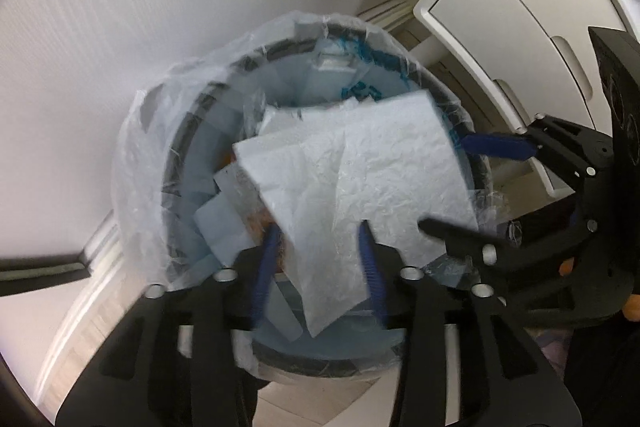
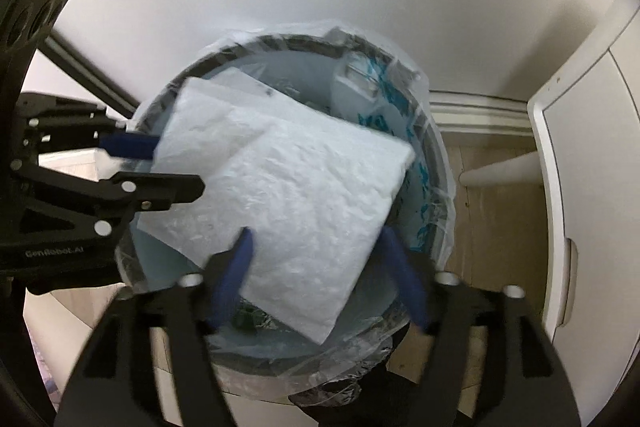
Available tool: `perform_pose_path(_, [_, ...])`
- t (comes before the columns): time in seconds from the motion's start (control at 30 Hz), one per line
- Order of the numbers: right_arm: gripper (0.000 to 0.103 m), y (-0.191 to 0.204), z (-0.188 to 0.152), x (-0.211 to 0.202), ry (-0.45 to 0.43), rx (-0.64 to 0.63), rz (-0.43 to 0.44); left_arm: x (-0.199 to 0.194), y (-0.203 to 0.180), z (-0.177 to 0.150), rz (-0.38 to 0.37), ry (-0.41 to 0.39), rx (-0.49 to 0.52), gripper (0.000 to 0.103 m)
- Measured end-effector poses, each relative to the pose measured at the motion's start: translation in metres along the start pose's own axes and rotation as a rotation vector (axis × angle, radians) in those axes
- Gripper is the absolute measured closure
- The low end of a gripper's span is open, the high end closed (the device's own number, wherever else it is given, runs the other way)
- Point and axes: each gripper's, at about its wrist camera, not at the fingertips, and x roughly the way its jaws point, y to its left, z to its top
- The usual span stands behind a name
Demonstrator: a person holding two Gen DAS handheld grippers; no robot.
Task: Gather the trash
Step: 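Lower the sheet into the bin and open both tools, then raise both open tools away from the bin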
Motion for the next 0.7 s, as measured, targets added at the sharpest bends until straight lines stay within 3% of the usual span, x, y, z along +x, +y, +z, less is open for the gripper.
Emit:
perform_pose_path(0.07, [0.016,0.004,-0.001,-0.007,-0.020,-0.013,-0.010,-0.006,-0.001,0.002,0.027,-0.035,0.008,0.034])
perform_pose_path(0.3, [0.007,0.020,-0.005,-0.031,-0.084,-0.073,-0.040,-0.028,0.002,0.002,0.079,-0.121,-0.014,0.010])
perform_pose_path(0.7, [0.007,0.031,-0.015,-0.072,-0.163,-0.102,-0.044,-0.051,-0.018,-0.004,0.088,-0.175,0.004,0.006])
